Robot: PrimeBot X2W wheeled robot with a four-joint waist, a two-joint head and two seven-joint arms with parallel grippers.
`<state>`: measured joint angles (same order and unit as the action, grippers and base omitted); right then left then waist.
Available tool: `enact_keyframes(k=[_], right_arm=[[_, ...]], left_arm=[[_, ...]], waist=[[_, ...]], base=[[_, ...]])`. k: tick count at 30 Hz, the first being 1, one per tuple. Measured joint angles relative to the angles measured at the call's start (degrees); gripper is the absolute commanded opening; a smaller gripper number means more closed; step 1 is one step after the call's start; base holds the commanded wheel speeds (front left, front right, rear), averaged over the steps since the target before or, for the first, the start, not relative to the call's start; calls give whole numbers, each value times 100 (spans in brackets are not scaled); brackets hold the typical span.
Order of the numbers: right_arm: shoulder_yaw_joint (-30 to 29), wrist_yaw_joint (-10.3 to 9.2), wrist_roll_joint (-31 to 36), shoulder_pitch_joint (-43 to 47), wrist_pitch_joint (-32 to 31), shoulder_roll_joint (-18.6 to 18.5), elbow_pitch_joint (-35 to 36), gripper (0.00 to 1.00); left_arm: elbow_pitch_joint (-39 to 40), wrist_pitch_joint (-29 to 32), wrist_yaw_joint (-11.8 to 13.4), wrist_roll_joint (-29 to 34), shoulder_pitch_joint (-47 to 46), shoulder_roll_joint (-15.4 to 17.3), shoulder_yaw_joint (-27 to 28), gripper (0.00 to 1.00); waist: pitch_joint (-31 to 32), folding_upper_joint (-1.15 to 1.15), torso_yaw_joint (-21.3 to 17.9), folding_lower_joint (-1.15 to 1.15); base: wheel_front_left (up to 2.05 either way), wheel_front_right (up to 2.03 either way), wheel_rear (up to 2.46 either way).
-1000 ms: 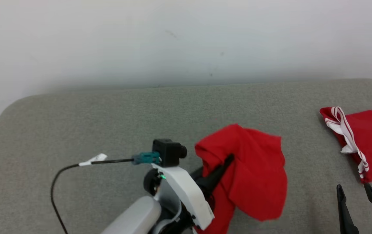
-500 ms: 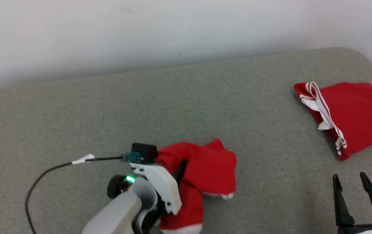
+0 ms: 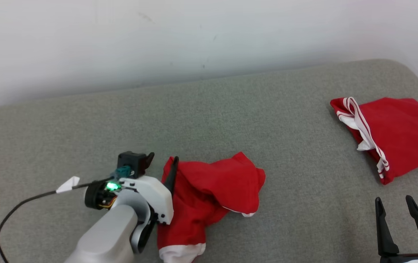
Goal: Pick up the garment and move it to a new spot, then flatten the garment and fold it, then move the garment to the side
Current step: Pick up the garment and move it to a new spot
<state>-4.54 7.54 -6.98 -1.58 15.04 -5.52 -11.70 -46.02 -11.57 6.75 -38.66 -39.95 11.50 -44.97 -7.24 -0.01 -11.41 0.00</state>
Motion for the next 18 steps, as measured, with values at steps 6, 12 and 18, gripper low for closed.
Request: enact_keyframes(k=[6, 12, 18], right_arm=[[-58, 0, 29, 158, 0, -25, 22, 100], [-171, 0, 89, 349, 0, -116, 87, 100], [-249, 0, 178, 486, 0, -163, 121, 100]], left_arm=[[201, -313, 180, 88, 404, 187, 214, 100], [1382, -349, 588, 520, 1147, 472, 712, 100], [2536, -355, 917, 1087, 2221, 668, 1140, 100]], waist=[[292, 0, 133, 0], [538, 0, 325, 0], [705, 0, 540, 1]], base=[[0, 0, 0], [0, 0, 0], [0, 0, 0]])
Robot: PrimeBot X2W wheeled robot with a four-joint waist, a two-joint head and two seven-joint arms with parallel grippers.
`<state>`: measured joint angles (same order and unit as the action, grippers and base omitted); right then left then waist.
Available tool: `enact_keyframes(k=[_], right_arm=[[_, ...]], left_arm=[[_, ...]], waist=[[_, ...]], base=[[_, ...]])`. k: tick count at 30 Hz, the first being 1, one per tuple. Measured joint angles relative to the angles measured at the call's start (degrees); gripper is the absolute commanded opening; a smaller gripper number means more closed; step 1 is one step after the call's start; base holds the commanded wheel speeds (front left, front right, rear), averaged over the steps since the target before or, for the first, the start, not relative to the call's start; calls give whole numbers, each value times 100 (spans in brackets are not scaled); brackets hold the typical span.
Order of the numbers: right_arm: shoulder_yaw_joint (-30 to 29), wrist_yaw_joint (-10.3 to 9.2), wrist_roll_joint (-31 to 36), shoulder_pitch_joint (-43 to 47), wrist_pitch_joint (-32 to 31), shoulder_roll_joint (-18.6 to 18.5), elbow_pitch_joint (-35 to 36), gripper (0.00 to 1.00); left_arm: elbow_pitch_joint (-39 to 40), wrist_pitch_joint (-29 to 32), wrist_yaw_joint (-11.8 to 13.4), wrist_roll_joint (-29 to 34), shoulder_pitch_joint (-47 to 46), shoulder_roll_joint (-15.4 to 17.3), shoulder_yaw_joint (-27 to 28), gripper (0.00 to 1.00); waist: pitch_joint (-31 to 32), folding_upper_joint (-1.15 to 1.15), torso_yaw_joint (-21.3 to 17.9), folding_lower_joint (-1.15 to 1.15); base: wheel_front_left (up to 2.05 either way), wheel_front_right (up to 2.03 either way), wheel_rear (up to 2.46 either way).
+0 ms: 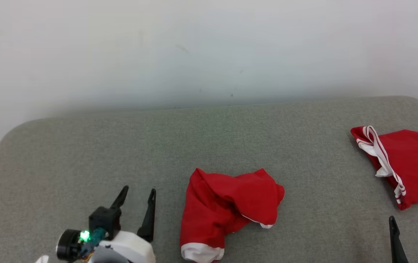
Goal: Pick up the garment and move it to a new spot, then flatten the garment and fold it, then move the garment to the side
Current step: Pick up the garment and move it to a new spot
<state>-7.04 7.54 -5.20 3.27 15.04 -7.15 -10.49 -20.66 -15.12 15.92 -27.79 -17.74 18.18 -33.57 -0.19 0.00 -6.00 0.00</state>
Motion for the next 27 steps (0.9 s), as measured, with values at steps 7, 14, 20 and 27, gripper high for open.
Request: enact_keyframes(k=[7, 14, 20, 27], right_arm=[[10, 0, 169, 109, 0, 15, 1, 100], [34, 0, 230, 201, 0, 76, -7, 100], [40, 0, 248, 274, 0, 174, -71, 100], [49, 0, 209, 301, 0, 245, -93, 100]], left_arm=[[899, 0, 230, 771, 1087, 92, 577, 100], [1287, 0, 70, 1360, 1941, -46, 1104, 100], [1435, 0, -311, 1734, 2197, -269, 1373, 100], [1549, 0, -617, 2038, 2310, -506, 1652, 100]], waist=[[141, 0, 183, 0], [214, 0, 332, 0], [267, 0, 446, 0], [288, 0, 414, 0]], base=[[0, 0, 0], [0, 0, 0], [0, 0, 0], [0, 0, 0]])
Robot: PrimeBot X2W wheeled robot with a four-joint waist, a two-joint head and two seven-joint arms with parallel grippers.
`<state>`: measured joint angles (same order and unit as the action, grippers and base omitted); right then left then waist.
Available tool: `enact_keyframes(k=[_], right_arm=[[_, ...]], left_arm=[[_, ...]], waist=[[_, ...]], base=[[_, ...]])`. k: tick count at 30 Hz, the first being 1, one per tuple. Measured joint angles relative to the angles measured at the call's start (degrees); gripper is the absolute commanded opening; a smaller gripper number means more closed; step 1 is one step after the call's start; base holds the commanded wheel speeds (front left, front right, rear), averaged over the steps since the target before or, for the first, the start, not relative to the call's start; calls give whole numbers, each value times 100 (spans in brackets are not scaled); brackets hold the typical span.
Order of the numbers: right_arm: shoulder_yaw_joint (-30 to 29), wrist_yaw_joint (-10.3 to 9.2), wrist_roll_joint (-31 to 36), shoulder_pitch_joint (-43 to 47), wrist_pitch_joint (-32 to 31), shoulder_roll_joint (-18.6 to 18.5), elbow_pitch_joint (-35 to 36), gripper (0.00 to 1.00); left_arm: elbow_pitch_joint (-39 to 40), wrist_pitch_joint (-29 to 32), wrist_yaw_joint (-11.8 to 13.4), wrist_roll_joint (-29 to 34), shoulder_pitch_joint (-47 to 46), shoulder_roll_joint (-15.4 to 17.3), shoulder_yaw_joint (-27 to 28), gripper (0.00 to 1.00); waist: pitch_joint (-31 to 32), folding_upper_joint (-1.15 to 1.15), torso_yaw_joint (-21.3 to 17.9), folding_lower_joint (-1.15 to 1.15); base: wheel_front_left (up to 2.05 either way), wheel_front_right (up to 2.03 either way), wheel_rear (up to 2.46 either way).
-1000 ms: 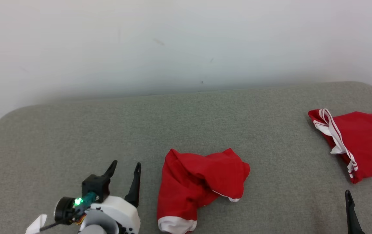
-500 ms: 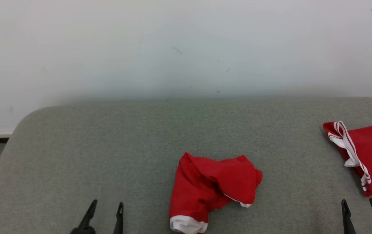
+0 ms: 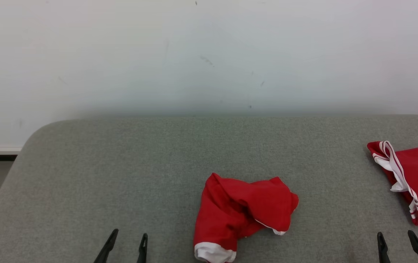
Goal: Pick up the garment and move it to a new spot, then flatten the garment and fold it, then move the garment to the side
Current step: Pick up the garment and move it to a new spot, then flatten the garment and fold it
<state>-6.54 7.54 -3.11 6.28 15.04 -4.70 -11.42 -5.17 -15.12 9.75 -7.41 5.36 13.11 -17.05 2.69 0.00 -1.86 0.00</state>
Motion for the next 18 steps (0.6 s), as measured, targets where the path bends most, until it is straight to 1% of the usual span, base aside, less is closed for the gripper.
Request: enact_keyframes(k=[7, 12, 14, 17, 18], right_arm=[[-8, 0, 0, 0, 0, 36, -4, 100], [-9, 0, -1, -3, 0, 42, -18, 100], [-8, 0, -9, -6, 0, 44, -18, 100], [1, 0, -23, -14, 0, 43, -15, 100], [7, 0, -27, -18, 0, 41, -16, 100]], left_arm=[[9, 0, -210, 157, 23, -171, 227, 100], [174, 0, -278, 332, 4, -237, 363, 100], [431, 0, -356, 443, -99, -248, 308, 100], [732, 0, -591, 702, -349, -230, -24, 100], [797, -1, -708, 756, -435, -225, -177, 100]], waist=[[-36, 0, -26, 0], [-44, 0, -43, 0], [-44, 0, -55, 0], [-42, 0, -79, 0], [-42, 0, -90, 0]], base=[[0, 0, 0], [0, 0, 0], [0, 0, 0], [0, 0, 0], [0, 0, 0]])
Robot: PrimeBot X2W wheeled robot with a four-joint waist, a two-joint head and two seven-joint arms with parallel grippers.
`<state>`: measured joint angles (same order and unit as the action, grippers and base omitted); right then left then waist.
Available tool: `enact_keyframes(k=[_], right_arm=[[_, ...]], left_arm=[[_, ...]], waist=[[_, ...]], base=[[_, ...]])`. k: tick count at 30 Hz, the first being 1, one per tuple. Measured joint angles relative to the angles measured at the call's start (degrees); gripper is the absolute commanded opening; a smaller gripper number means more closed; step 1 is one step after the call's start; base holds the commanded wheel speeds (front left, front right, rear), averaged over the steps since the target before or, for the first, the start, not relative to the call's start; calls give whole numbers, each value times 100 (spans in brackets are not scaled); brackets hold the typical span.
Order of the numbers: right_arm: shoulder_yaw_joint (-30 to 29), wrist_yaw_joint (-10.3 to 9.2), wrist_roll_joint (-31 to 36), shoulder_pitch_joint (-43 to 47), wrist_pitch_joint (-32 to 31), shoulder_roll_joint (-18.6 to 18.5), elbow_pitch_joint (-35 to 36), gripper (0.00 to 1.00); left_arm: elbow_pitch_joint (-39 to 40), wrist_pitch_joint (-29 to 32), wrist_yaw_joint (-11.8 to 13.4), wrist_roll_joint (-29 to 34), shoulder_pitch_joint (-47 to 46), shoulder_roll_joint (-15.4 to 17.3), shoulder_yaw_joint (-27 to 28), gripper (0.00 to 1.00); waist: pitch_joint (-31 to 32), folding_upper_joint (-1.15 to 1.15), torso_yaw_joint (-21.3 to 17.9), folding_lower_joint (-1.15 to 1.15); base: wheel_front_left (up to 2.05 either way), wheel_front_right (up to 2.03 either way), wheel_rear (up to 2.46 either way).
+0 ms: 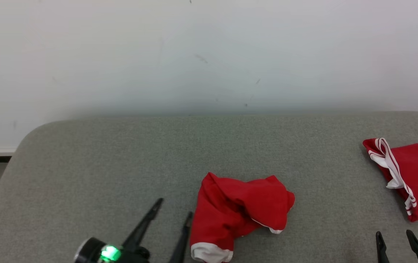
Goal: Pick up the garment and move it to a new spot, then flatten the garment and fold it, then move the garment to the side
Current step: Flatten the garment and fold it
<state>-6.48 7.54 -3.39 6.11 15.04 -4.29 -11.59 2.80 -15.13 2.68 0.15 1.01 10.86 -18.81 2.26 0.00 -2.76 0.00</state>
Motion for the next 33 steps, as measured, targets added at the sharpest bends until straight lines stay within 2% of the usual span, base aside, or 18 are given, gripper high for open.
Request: enact_keyframes(k=[5, 9, 13, 20, 29, 33], right_arm=[[24, 0, -24, -40, 0, -4, 2, 100], [40, 0, -43, -93, 0, -11, 3, 100], [65, 0, -60, -124, 0, -13, -5, 100], [66, 0, -96, -157, 0, -14, -42, 100], [59, 0, -159, -253, 0, 1, -41, 100], [60, 0, -170, -292, 0, 9, -43, 100]], left_arm=[[-81, 1, -573, 280, -331, 0, -847, 100], [-542, 0, -804, 413, -527, 2, -1429, 100], [-1238, 1, -907, 446, -696, -12, -1838, 100], [-2446, 193, -918, 493, -1084, 46, -1896, 100], [-3236, 201, -557, 497, -1439, 97, -1667, 100], [-3522, 218, -479, 480, -1571, 103, -1596, 100]], waist=[[-18, 0, -115, 0], [-52, 0, -246, 0], [-98, 0, -413, 0], [-240, 0, -706, 0], [-530, 0, -903, 0], [-633, 0, -927, 0]], base=[[0, 0, 0], [0, 0, 0], [0, 0, 0], [0, 0, 0], [0, 0, 0], [0, 0, 0]])
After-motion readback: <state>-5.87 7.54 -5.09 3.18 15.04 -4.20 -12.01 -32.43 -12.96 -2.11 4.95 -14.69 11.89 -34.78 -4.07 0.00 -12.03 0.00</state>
